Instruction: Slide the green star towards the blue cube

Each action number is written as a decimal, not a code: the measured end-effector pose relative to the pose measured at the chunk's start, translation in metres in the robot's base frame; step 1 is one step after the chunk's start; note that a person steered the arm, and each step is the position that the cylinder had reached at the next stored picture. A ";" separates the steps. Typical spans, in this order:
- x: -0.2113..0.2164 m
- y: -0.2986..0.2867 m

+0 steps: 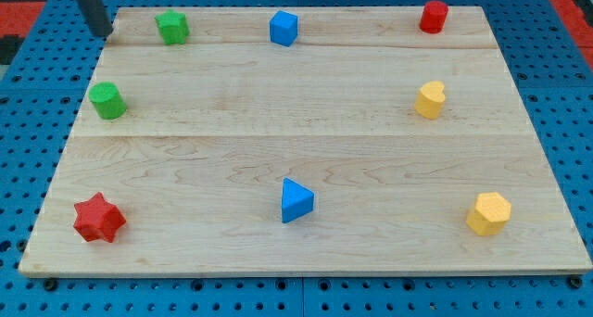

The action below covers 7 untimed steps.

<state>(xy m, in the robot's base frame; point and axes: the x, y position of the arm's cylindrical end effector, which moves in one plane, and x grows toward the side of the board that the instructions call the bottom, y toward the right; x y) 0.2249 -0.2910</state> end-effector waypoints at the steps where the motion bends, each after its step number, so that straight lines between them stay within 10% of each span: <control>1: 0.015 0.079; 2: 0.093 0.206; 3: 0.111 0.127; 5: 0.019 0.077; 7: -0.001 0.173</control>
<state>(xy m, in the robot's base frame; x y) 0.2241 -0.1175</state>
